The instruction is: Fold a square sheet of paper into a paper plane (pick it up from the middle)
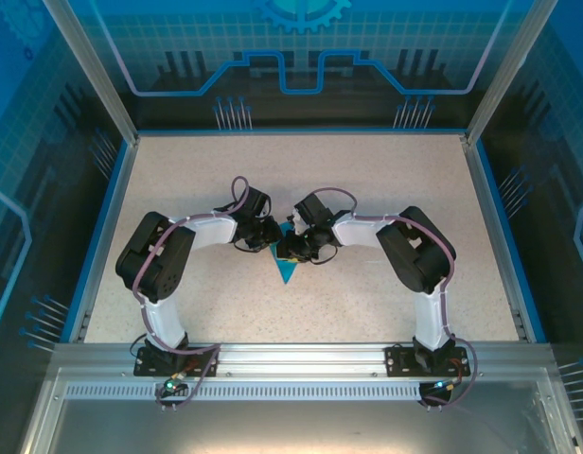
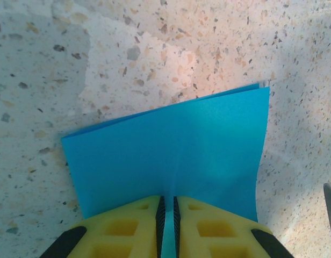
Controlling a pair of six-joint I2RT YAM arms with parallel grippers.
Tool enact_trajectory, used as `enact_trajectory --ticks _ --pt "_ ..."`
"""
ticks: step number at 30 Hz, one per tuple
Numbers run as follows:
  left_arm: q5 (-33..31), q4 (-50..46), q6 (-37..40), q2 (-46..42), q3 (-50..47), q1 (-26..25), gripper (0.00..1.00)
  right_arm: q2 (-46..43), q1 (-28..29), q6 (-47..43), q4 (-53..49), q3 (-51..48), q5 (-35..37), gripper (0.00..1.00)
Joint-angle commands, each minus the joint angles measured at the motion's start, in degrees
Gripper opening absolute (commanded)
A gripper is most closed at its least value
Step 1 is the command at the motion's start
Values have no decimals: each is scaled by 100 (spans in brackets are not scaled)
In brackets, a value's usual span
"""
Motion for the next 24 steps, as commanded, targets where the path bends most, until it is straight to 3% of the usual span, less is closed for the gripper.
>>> enact_trajectory --ticks 1,13,18,24 --pt "16 -208 160 160 -67 25 18 214 71 -12 252 -79 -47 29" --pt "17 -292 160 134 29 25 18 258 15 -64 245 -132 -61 30" --pt "-65 -524 236 -167 240 40 18 237 18 -190 1 -147 90 25" --pt "-305 -718 225 -545 369 73 20 200 -21 -297 -45 -203 76 28"
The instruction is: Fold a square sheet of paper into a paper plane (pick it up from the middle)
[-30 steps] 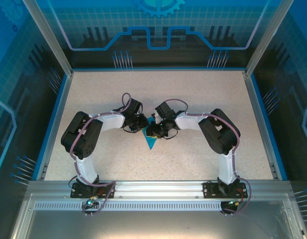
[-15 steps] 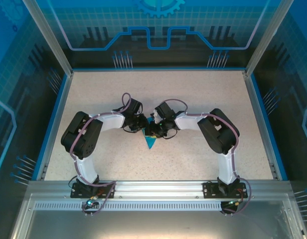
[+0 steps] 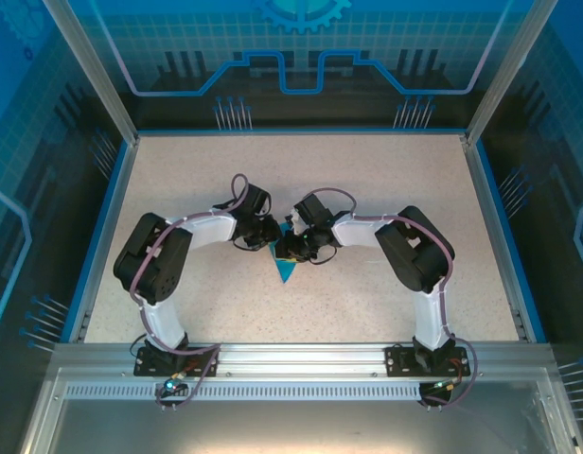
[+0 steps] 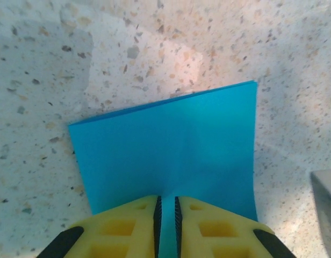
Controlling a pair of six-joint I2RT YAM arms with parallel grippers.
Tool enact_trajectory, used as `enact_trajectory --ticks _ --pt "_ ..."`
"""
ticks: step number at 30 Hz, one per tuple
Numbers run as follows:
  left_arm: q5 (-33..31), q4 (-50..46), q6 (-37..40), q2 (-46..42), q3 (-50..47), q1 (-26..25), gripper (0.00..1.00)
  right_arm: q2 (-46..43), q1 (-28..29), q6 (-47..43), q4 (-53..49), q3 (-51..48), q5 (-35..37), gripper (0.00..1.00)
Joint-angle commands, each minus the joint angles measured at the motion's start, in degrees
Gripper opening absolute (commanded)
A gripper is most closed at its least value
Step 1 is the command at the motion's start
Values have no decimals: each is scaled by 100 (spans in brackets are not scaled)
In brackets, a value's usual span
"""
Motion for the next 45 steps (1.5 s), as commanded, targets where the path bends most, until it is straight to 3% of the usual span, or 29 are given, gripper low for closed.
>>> enact_trajectory --ticks 1,7,18,45 --pt "-222 -304 69 -423 170 83 21 142 -19 -190 -221 -176 180 28" --pt "-361 -158 -105 -628 -241 105 20 102 -29 -266 -292 -194 189 23" --pt "-264 -20 -135 25 -190 97 14 136 -35 -326 -329 -211 206 12" --pt "-209 -93 -108 257 -146 96 13 25 -29 -436 -341 -249 114 14"
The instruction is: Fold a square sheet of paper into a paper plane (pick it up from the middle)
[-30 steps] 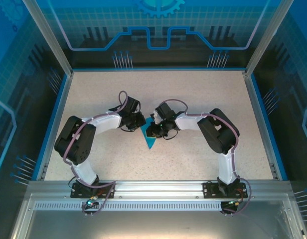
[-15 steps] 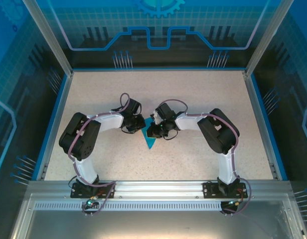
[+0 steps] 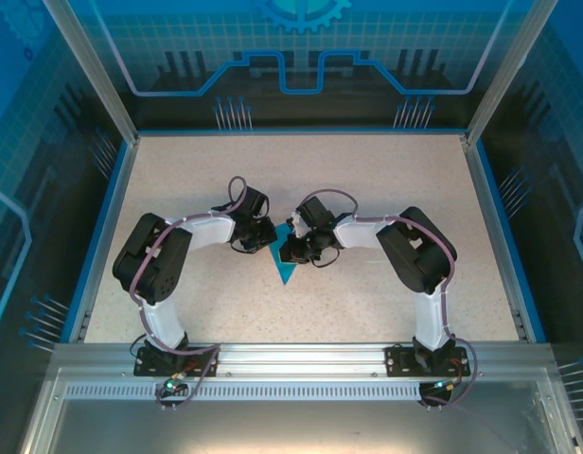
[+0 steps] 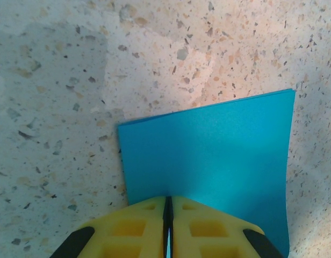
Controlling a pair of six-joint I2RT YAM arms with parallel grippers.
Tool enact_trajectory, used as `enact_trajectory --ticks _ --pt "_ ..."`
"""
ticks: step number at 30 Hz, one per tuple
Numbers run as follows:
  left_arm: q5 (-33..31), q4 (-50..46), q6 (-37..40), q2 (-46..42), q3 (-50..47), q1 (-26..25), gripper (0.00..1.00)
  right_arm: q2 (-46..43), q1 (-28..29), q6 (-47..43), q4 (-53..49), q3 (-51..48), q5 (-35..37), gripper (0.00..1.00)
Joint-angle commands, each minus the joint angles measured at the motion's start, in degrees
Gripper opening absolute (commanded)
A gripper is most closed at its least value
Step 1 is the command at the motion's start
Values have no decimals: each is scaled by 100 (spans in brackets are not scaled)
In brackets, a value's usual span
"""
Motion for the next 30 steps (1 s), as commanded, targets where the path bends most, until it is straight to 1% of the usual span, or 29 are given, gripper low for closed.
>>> enact_trajectory --ticks 1,7,16,19,22,26,30 --pt "6 -82 -86 180 20 47 13 137 -18 64 -289 -54 70 14" --pt "90 -95 -66 -33 20 53 13 146 -18 105 -138 -144 23 15" --pt "131 -69 -84 15 -18 49 13 150 -53 190 99 -225 -9 14" --pt "133 -99 -95 -107 -36 53 13 168 -71 198 90 -234 15 14" --pt "164 -108 -117 -429 -188 48 13 177 -71 192 7 -226 66 13" --pt "470 9 -139 -848 -641 52 14 186 -78 159 -95 -217 97 13" --pt "994 358 -179 -1083 -1114 44 22 187 -79 150 -132 -195 96 13"
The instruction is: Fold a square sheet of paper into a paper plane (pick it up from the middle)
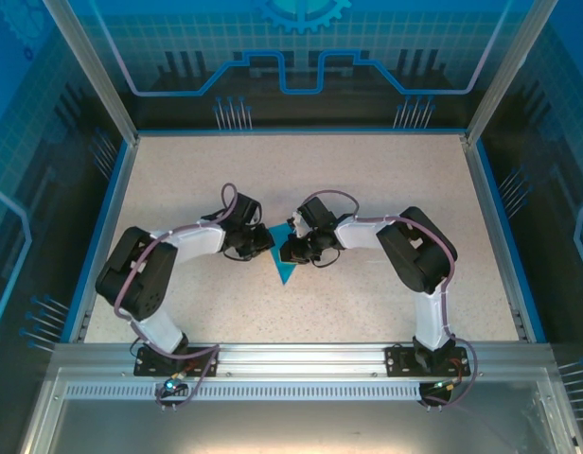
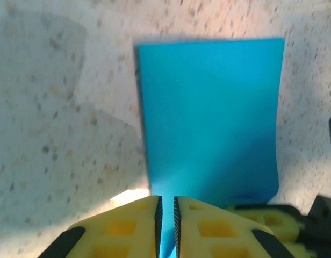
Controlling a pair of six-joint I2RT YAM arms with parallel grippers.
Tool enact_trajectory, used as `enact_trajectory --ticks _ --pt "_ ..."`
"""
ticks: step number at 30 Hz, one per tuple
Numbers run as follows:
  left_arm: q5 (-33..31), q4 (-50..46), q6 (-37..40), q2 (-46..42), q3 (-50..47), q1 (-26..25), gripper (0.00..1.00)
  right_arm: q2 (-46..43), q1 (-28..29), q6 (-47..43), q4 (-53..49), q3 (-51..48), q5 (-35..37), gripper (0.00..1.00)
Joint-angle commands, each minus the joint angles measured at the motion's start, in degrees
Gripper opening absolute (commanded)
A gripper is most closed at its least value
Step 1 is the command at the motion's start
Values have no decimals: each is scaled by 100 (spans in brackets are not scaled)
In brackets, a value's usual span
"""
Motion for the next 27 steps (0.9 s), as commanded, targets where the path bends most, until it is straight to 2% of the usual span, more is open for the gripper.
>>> enact_trajectory --ticks 1,3,10,27 --pt "613 295 -87 -232 -351 32 23 184 -46 -24 -322 -101 184 13" --pt "692 387 -74 -261 -460 38 24 185 -42 -23 -325 -92 184 12" --pt "908 796 -71 -35 -526 42 15 209 -42 -12 -343 -100 208 11" --pt "994 775 50 298 -586 36 17 220 -43 27 -360 -92 219 9"
